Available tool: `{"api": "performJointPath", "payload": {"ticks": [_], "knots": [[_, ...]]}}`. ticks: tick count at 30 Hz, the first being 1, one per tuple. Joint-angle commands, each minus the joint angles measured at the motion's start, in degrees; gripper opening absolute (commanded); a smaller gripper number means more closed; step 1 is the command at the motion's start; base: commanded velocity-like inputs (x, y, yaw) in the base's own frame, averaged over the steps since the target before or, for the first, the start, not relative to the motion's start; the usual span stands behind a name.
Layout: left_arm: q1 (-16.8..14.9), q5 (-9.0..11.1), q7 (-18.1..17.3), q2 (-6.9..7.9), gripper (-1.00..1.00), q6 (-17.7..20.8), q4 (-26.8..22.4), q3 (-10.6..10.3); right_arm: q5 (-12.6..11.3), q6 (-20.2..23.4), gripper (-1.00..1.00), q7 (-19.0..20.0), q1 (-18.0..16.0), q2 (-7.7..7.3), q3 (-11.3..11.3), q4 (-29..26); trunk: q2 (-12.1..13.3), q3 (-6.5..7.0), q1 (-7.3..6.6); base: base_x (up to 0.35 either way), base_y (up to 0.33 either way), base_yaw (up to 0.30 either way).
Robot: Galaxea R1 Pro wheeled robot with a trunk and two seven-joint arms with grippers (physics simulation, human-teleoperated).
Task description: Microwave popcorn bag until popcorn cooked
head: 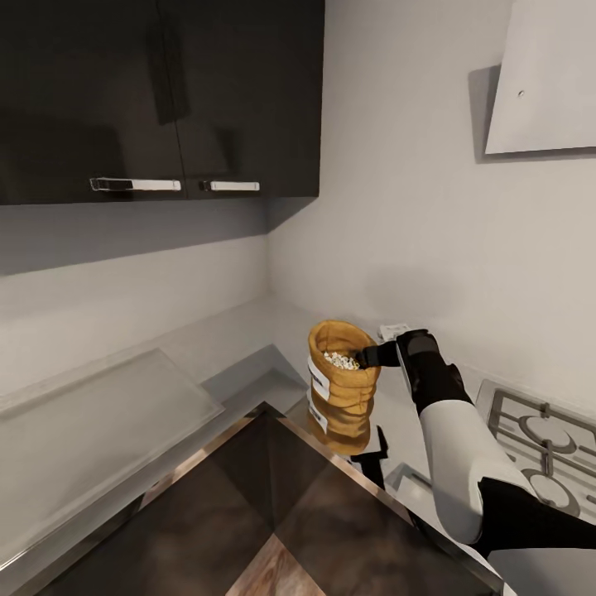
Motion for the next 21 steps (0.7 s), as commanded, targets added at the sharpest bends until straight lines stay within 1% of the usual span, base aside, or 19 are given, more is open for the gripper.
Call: {"api": "performJointPath", "payload": {"ticks": [1,7,8,19,21], "knots": [[0.02,-0.02,-0.03,-0.02,1.00,-0.06,-0.08,0.45,0.62,0.07,1.00,0.51,-0.05,-0.02,-0.32,0.67,-0.04,-0.06,0.00,0.000,0.000,0.000],[0.02,-0.02,-0.03,-0.02,1.00,-0.06,-0.08,0.46,0.68,-0.05,1.00,0.44,-0.05,-0.14,-0.34,2.67,-0.04,-0.06,0.00,0.000,0.000,0.000],[0.02,-0.02,-0.03,-0.02,1.00,-0.06,-0.08,0.46,0.68,-0.05,-1.00,0.44,-0.05,-0.15,-0.33,2.75,-0.04,-0.06,0.00,0.000,0.000,0.000],[0.02,-0.02,-0.03,-0.02,1.00,-0.06,-0.08,0.48,0.80,0.22,-1.00,0.51,-0.05,-0.11,-0.43,2.71,-0.04,-0.06,0.00,0.000,0.000,0.000],[0.02,-0.02,-0.03,-0.02,1.00,-0.06,-0.08,0.47,0.84,1.05,-1.00,0.52,-0.05,0.03,-0.44,2.10,-0.04,-0.06,0.00,0.000,0.000,0.000]]}}
